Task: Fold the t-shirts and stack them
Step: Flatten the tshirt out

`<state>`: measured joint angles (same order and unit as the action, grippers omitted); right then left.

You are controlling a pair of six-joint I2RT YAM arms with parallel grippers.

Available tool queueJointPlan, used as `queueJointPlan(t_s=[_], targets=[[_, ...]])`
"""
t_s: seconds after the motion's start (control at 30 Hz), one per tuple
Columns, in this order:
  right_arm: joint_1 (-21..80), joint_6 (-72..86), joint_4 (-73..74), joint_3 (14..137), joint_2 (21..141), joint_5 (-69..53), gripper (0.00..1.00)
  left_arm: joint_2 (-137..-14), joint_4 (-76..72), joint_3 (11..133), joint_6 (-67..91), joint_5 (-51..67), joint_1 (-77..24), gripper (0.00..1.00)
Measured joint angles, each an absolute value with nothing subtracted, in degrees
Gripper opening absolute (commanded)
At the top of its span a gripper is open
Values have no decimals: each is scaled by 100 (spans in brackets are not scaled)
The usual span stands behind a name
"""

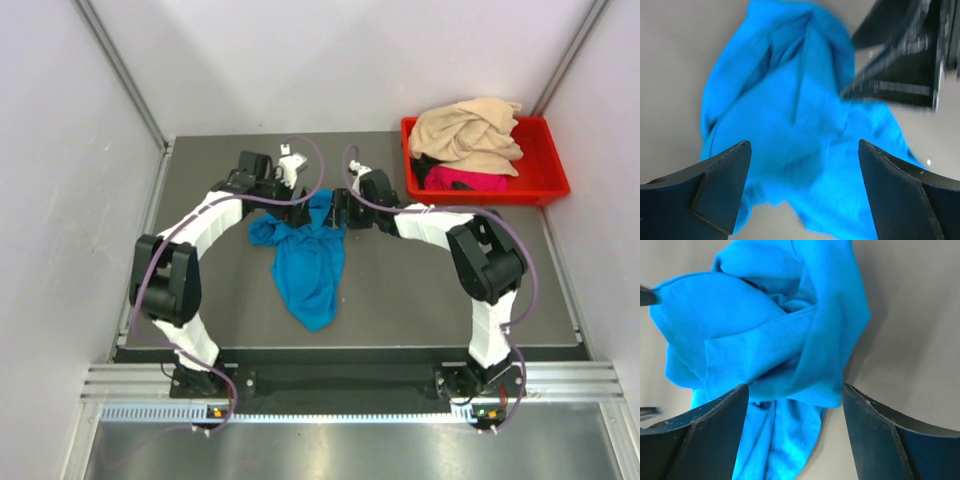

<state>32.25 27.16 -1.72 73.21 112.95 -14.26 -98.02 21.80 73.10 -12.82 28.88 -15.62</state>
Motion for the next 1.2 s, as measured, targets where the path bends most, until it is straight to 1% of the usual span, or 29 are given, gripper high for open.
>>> queueJointPlan(t_s=[0.17,0.23,0.27,0.3,0.37,0.4,0.43,0.47,0.5,0.53,0.57,0.73,0.8,0.87,0.93,0.97,1.03,1.07,1.1,1.2], targets=[[3127,2840,-548,6877,11089,-1472,73,-10449,2086,7811,-1208,2842,-1890,89],[3105,2871,-622,6781,11087,-1496,71,-10672,2091,7867,-1210,2777,-1990,84],[3096,2877,-666,6740,11087,-1518,68,-10748,2123,7867,-1208,2740,-2025,82],[3092,2882,-707,6707,11087,-1540,67,-10809,2150,7867,-1210,2707,-2053,72],[3087,2917,-744,6702,11087,-1584,63,-10864,2156,7867,-1216,2641,-2086,63],[3087,2917,-786,6705,11087,-1608,59,-10864,2156,7867,-1234,2596,-2091,55],[3087,2919,-840,6711,11093,-1634,54,-10864,2150,7867,-1221,2574,-2091,40],[3087,2936,-902,6726,11115,-1662,43,-10864,2143,7870,-1210,2539,-2091,32],[3087,2954,-950,6733,11131,-1673,40,-10864,2145,7870,-1238,2504,-2088,26],[3087,2971,-982,6761,11181,-1697,36,-10864,2152,7870,-1249,2460,-2088,14],[3085,2995,-1028,6785,11222,-1710,36,-10864,2152,7870,-1229,2438,-2084,10],[3055,3028,-1107,6840,11413,-1778,40,-10864,2152,7870,-1251,2408,-2084,4],[3028,3028,-1103,6842,11424,-1769,45,-10864,2154,7870,-1251,2397,-2084,1],[3009,3006,-1052,6908,11461,-1712,47,-10862,2161,7870,-1251,2322,-2084,0],[2995,2998,-978,7024,11548,-1660,40,-10862,2220,7891,-1232,2217,-2084,0],[2991,2991,-967,7070,11605,-1656,29,-10857,2281,7924,-1214,2145,-2084,0],[2982,2995,-974,7126,11716,-1682,18,-10812,2357,7981,-1175,2001,-2071,0],[2982,3022,-980,7146,11771,-1706,4,-10759,2373,7981,-1149,1953,-2051,0],[2982,3020,-974,7172,11837,-1737,0,-10672,2403,7981,-1105,1925,-2014,0],[2982,3118,-963,7177,11917,-1789,0,-10348,2443,7981,-1004,1872,-1833,0]])
